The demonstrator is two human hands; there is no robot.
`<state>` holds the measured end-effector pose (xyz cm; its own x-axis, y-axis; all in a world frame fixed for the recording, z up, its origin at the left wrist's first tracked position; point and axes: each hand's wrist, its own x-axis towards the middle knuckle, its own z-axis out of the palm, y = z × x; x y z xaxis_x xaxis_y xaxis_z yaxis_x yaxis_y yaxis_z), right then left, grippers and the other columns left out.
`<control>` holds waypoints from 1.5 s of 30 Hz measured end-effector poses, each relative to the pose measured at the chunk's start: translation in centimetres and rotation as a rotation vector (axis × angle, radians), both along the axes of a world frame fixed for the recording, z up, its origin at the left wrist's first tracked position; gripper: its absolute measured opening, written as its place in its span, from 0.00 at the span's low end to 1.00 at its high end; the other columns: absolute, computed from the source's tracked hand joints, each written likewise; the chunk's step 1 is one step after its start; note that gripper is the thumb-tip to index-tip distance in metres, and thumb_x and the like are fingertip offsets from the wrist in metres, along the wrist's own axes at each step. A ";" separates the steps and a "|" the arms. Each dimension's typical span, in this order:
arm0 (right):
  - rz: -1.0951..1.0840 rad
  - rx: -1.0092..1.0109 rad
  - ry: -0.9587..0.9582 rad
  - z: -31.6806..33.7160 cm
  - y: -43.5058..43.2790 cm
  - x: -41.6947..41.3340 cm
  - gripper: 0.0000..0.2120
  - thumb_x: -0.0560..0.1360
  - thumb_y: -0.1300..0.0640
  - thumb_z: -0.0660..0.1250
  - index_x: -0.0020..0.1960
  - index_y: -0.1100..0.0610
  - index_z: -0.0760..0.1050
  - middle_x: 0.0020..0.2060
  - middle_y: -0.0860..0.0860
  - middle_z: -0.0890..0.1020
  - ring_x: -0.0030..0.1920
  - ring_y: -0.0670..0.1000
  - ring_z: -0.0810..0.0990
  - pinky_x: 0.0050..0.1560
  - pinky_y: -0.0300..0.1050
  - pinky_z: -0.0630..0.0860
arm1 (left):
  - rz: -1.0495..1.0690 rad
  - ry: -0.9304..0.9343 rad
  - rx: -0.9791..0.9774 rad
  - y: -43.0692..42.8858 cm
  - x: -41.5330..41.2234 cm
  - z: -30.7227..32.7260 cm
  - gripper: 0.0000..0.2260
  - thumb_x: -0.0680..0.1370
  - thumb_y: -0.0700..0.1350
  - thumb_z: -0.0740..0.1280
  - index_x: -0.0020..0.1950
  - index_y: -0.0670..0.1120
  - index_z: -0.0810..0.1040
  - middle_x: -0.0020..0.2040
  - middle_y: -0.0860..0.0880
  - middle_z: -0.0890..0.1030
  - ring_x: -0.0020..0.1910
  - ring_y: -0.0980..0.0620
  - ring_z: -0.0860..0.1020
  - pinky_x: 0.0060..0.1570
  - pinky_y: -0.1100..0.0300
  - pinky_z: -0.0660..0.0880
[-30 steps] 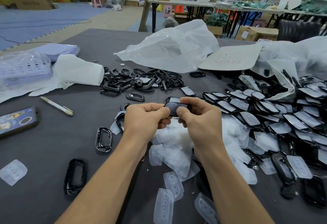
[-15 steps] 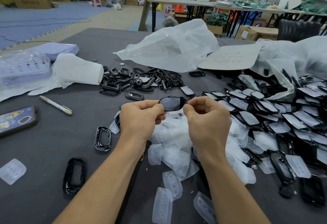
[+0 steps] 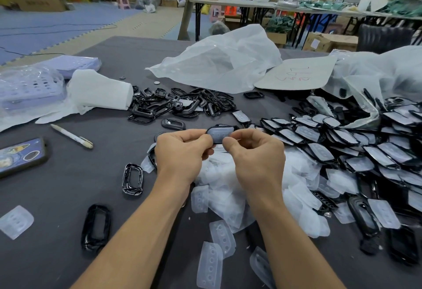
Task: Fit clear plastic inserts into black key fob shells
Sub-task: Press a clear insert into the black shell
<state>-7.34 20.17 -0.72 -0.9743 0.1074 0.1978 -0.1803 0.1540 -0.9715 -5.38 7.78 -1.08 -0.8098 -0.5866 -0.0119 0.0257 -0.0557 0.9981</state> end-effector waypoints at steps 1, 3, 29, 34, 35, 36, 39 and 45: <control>0.035 -0.023 -0.014 0.1 0.0 0.0 0.06 0.70 0.59 0.80 0.38 0.51 0.84 0.32 0.45 0.85 0.33 0.45 0.83 0.36 0.33 0.78 | 0.001 0.004 -0.007 0.0 0.0 0.0 0.06 0.71 0.34 0.74 0.43 0.43 0.88 0.32 0.44 0.86 0.29 0.52 0.82 0.33 0.62 0.79; 0.039 -0.054 -0.023 0.1 0.0 0.0 0.06 0.70 0.59 0.79 0.37 0.52 0.83 0.32 0.47 0.85 0.34 0.47 0.84 0.37 0.35 0.79 | 0.004 0.013 -0.019 0.1 0.1 0.1 0.07 0.71 0.34 0.74 0.40 0.46 0.89 0.32 0.44 0.86 0.29 0.52 0.81 0.33 0.62 0.80; 0.096 -0.228 -0.133 0.2 0.4 -0.7 0.10 0.74 0.68 0.73 0.41 0.53 0.83 0.33 0.52 0.86 0.30 0.52 0.84 0.34 0.41 0.79 | -0.133 -0.019 0.039 0.0 0.3 0.2 0.03 0.75 0.36 0.75 0.47 0.41 0.88 0.35 0.45 0.87 0.31 0.54 0.82 0.35 0.65 0.80; 0.092 -0.201 -0.117 0.2 0.2 -0.7 0.10 0.75 0.63 0.74 0.37 0.52 0.84 0.32 0.53 0.86 0.29 0.52 0.84 0.33 0.41 0.78 | -0.117 -0.011 0.049 -0.1 0.1 0.1 0.05 0.73 0.33 0.75 0.46 0.40 0.88 0.32 0.44 0.85 0.28 0.53 0.81 0.32 0.64 0.78; 0.091 -0.203 -0.125 0.1 0.2 -0.7 0.10 0.75 0.64 0.74 0.37 0.53 0.84 0.31 0.53 0.86 0.29 0.52 0.83 0.32 0.41 0.78 | -0.110 -0.008 0.048 -0.1 0.1 0.1 0.05 0.73 0.32 0.75 0.45 0.41 0.88 0.31 0.44 0.84 0.28 0.53 0.80 0.31 0.64 0.78; 0.091 -0.209 -0.136 0.1 0.2 -0.8 0.09 0.75 0.65 0.74 0.39 0.54 0.83 0.31 0.53 0.85 0.28 0.52 0.83 0.31 0.41 0.78 | -0.103 -0.007 0.049 -0.2 0.1 0.1 0.05 0.73 0.32 0.75 0.44 0.41 0.87 0.31 0.44 0.84 0.28 0.53 0.80 0.31 0.64 0.78; 0.097 -0.236 -0.164 0.1 0.1 -0.8 0.08 0.75 0.67 0.73 0.41 0.56 0.83 0.30 0.54 0.85 0.28 0.52 0.83 0.30 0.41 0.78 | -0.098 -0.024 0.060 -0.2 0.2 0.0 0.05 0.73 0.32 0.75 0.45 0.40 0.87 0.31 0.44 0.84 0.28 0.53 0.81 0.32 0.63 0.78; 0.105 -0.250 -0.162 0.1 0.2 -0.9 0.08 0.76 0.69 0.72 0.41 0.58 0.82 0.30 0.54 0.85 0.28 0.53 0.82 0.29 0.41 0.77 | -0.150 -0.017 0.008 -0.3 0.4 0.1 0.10 0.66 0.41 0.72 0.44 0.46 0.89 0.37 0.47 0.87 0.33 0.53 0.83 0.35 0.63 0.79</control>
<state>-8.22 20.33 -0.66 -0.9994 0.0298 0.0193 -0.0223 -0.1044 -0.9943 -4.98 7.46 -0.95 -0.8880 -0.4588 -0.0308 -0.0007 -0.0656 0.9978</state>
